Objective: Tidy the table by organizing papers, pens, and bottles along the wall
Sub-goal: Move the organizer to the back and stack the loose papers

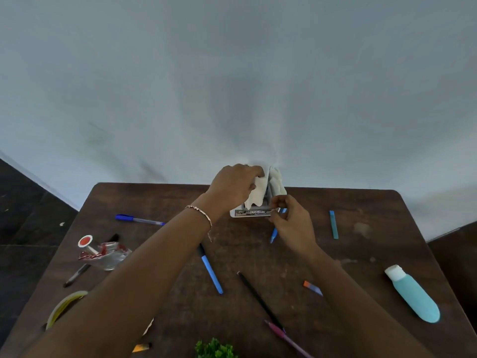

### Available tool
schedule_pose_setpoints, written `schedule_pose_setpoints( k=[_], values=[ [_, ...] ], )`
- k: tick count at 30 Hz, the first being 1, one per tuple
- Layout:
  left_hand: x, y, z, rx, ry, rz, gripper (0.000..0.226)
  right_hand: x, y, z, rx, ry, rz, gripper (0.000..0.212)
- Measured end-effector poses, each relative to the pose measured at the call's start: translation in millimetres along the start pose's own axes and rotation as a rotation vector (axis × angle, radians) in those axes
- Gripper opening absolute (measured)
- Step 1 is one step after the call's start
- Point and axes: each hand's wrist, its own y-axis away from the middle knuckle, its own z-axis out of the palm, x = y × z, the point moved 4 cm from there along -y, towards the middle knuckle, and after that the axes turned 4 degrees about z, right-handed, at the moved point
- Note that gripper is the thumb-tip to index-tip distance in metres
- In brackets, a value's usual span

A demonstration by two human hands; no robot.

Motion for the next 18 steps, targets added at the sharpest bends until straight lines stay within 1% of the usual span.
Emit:
schedule_pose_setpoints(
  k=[3, 7, 15, 18],
  values=[
    [4, -10, 4, 0.002, -0.092, 0.069, 0.034, 3, -2, 2, 0.009, 0.022, -0.003, 0.020],
    [6, -23, 12, 0.010, -0.146, 0.146, 0.034, 6, -3, 2, 0.014, 0.024, -0.003, 0.018],
    [1, -22, 32, -0.067, -0.121, 0.136, 0.032, 7, -1, 1, 0.005, 0.034, 0.012, 0.018],
    [-2, -13, 40, -0.074, -0.154, 0.161, 0.028, 5, 3, 0, 0.001, 0.033, 0.018, 0.022]
  ],
)
